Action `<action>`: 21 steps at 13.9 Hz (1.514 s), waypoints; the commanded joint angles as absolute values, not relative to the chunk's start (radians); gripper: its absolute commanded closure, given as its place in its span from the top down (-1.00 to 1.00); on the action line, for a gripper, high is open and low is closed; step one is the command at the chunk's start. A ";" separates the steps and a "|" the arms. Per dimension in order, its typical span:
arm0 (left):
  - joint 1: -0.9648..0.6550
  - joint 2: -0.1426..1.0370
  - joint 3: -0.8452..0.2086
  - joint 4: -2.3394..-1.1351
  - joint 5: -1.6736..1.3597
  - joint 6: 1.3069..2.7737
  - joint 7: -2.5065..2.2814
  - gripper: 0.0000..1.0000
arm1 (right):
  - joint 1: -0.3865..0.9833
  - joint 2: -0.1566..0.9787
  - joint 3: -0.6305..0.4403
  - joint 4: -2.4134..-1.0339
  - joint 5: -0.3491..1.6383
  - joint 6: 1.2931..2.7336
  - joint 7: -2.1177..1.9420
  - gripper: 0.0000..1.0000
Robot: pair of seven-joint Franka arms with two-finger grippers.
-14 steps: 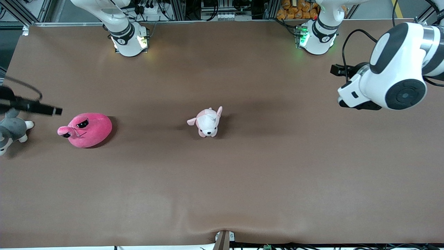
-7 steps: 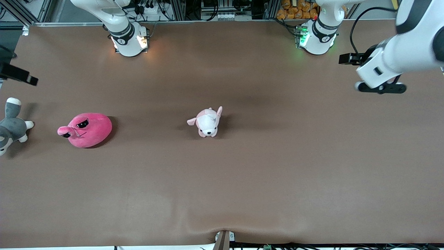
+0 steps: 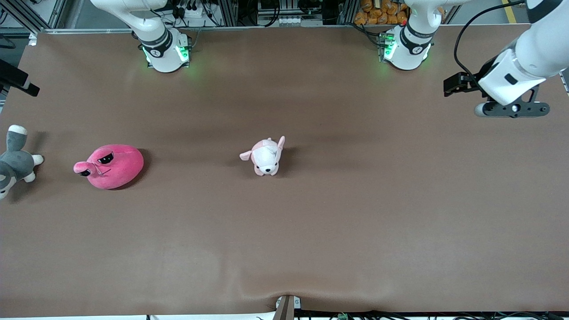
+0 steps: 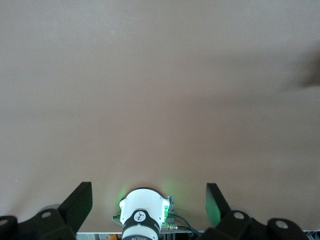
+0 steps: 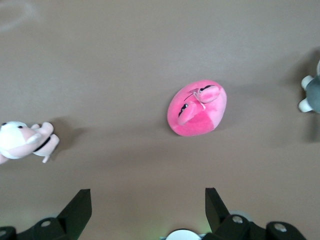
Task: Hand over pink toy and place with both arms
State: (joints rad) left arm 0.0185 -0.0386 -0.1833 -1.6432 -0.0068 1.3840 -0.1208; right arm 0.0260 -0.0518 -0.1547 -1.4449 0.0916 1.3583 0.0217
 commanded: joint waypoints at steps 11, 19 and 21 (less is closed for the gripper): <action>-0.098 -0.116 -0.014 -1.644 -0.025 1.451 -0.057 1.00 | 0.032 -0.084 -0.130 -1.479 -0.009 1.338 0.003 1.00; -0.038 -0.104 -0.084 -1.640 0.052 1.528 -0.084 1.00 | 0.040 -0.083 -0.130 -1.479 -0.008 1.338 -0.003 1.00; -0.035 -0.103 -0.081 -1.637 0.054 1.528 -0.060 1.00 | 0.041 -0.083 -0.130 -1.479 -0.008 1.338 -0.003 1.00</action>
State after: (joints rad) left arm -0.0493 -0.0976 -0.0714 -1.6325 0.0322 1.5130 -0.0763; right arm 0.0311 -0.0590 -0.1287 -1.4572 0.0050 1.3356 0.0067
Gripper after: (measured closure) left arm 0.000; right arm 0.000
